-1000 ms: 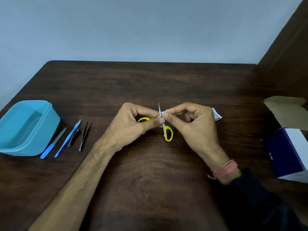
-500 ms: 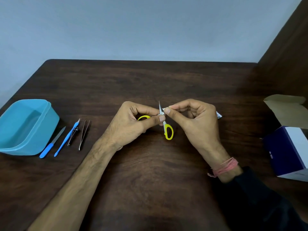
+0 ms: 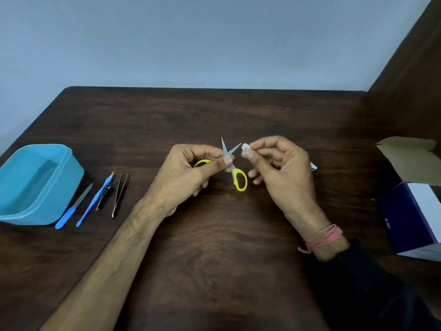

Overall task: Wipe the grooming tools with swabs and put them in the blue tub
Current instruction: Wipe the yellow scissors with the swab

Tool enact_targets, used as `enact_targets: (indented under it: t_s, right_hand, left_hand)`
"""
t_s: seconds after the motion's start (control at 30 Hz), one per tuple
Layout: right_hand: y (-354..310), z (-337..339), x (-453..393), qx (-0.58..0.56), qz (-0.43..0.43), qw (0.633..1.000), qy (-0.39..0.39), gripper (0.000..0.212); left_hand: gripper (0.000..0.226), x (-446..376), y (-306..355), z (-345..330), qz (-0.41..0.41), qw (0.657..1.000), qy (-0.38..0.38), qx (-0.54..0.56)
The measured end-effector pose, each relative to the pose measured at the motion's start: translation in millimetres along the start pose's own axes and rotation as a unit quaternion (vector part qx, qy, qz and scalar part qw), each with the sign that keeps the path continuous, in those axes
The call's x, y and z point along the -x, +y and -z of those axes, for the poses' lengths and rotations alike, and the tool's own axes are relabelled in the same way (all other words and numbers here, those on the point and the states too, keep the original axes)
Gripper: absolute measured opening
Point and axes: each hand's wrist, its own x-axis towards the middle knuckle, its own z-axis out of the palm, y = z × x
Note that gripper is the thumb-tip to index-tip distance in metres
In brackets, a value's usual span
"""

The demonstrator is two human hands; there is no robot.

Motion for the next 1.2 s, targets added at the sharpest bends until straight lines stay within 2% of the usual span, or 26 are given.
enact_targets:
  t_s: [0.1, 0.23, 0.4, 0.6, 0.8, 1.07, 1.2]
  right_hand:
    - [0.5, 0.2, 0.9, 0.0, 0.007, 0.999, -0.033, 0.02]
    - [2.2, 2.5, -0.2, 0.003, 0.005, 0.998, -0.059, 0.014]
    - [3.3, 6.1, -3.6, 0.011, 0.011, 0.994, -0.11, 0.017]
    - [3.4, 9.3, -6.0, -0.007, 0.007, 0.994, -0.113, 0.012]
    - [4.5, 7.7, -5.2, 0.035, 0.009, 0.996, -0.085, 0.007]
    - [1.6, 8.9, -4.7, 0.056, -0.016, 0.99, -0.128, 0.009]
    - [1.3, 9.2, -4.8, 0.053, -0.013, 0.991, -0.123, 0.007]
  left_hand:
    - [0.013, 0.0, 0.3, -0.4, -0.001, 1.0, -0.01, -0.004]
    - [0.013, 0.2, 1.1, -1.5, 0.003, 1.0, -0.018, -0.012]
    - [0.012, 0.4, 1.8, -2.5, 0.003, 1.0, -0.013, -0.026]
    - [0.009, 0.7, 1.6, -2.8, -0.003, 0.999, -0.011, -0.036]
    - [0.009, 0.6, 2.0, -2.8, 0.006, 0.998, -0.016, -0.053]
    - [0.01, -0.3, -0.2, 1.2, 0.013, 0.998, -0.025, -0.053]
    - [0.011, -1.0, -1.8, 2.3, 0.009, 0.998, -0.031, -0.054]
